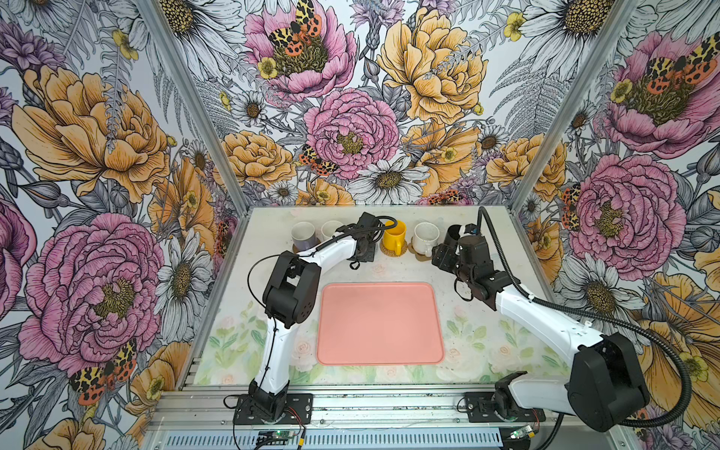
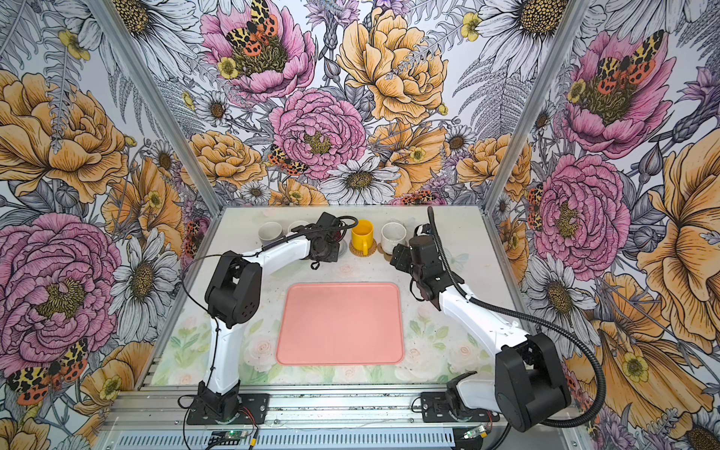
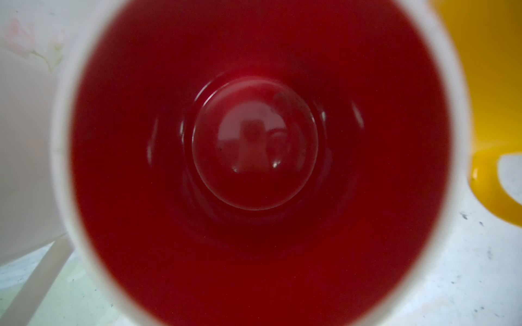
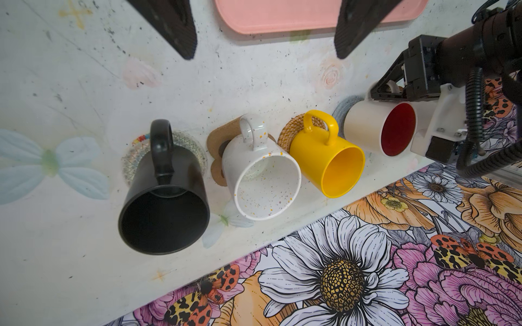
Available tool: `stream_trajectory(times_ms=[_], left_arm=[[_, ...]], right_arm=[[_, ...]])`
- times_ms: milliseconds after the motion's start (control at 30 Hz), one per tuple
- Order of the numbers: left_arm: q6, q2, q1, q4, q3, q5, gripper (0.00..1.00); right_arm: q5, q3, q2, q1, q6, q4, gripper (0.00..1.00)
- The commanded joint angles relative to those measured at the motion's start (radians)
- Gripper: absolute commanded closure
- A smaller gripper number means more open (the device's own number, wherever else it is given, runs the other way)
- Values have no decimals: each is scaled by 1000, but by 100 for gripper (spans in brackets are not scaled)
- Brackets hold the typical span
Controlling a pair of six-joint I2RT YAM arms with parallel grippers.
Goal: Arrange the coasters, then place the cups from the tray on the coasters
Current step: 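Lower the red-lined mug with the left gripper onto the grey knitted coaster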
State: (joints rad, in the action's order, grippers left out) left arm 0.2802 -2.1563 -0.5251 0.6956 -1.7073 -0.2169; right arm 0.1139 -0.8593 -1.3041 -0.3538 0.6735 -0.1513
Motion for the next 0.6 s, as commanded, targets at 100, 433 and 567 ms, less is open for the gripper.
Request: stream_trajectory(times_ms=[100, 433, 567], left_arm=[[-4, -4, 12, -30, -22, 1, 75], [-4, 1, 12, -25, -22, 1, 63], [-2, 16, 11, -24, -19, 1, 57]], right_arm=[[-7, 5, -9, 6, 9, 20, 21], [-10, 5, -8, 8, 9, 21, 21], [-11, 5, -8, 8, 8, 21, 21]])
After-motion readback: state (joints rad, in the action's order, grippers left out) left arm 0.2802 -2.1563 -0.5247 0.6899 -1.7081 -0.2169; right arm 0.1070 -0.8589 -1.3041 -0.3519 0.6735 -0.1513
